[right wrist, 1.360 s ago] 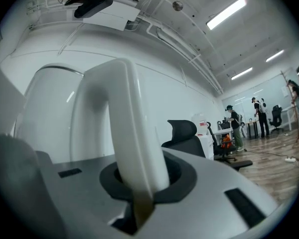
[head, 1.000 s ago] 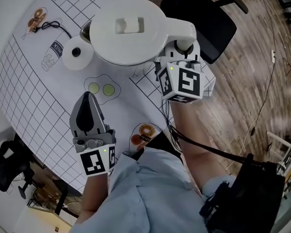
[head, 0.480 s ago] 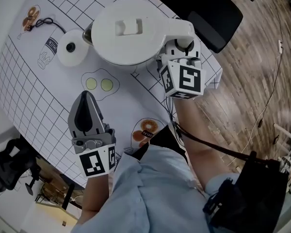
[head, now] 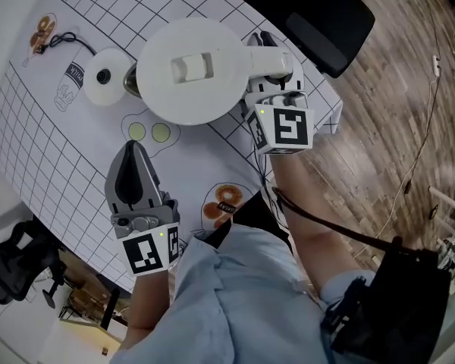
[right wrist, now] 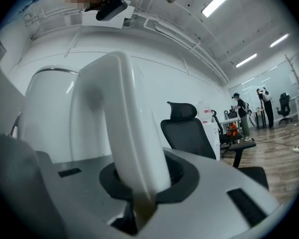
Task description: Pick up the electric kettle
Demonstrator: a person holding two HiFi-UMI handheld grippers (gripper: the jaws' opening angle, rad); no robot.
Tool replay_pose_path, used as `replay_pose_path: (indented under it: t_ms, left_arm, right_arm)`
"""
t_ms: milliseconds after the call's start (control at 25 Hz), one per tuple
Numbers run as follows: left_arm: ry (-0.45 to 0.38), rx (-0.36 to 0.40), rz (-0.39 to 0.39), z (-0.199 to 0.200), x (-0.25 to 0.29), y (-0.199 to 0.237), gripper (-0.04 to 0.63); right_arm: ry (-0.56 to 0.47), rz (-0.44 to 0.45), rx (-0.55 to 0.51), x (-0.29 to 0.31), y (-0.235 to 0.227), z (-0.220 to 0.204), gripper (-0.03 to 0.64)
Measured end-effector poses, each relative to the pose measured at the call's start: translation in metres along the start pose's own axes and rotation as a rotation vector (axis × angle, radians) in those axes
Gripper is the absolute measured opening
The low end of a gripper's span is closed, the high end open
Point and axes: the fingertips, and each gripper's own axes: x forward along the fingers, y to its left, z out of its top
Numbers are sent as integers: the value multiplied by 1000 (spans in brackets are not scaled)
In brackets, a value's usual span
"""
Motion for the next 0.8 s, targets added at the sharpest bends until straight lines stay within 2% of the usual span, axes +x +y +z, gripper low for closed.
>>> replay_pose_path:
  t_ms: [280, 480, 800]
  left_arm:
    - [-13, 6, -3, 5, -1, -2, 0]
    - [-21, 5, -4, 8, 0, -3, 0]
    - [-37, 4, -26, 9, 0, -11, 0]
  right_arm:
    - [46, -17, -62, -1, 3, -5, 42]
    - [94, -42, -78, -12, 3, -11, 112]
    - [140, -33, -111, -30, 6, -18, 161]
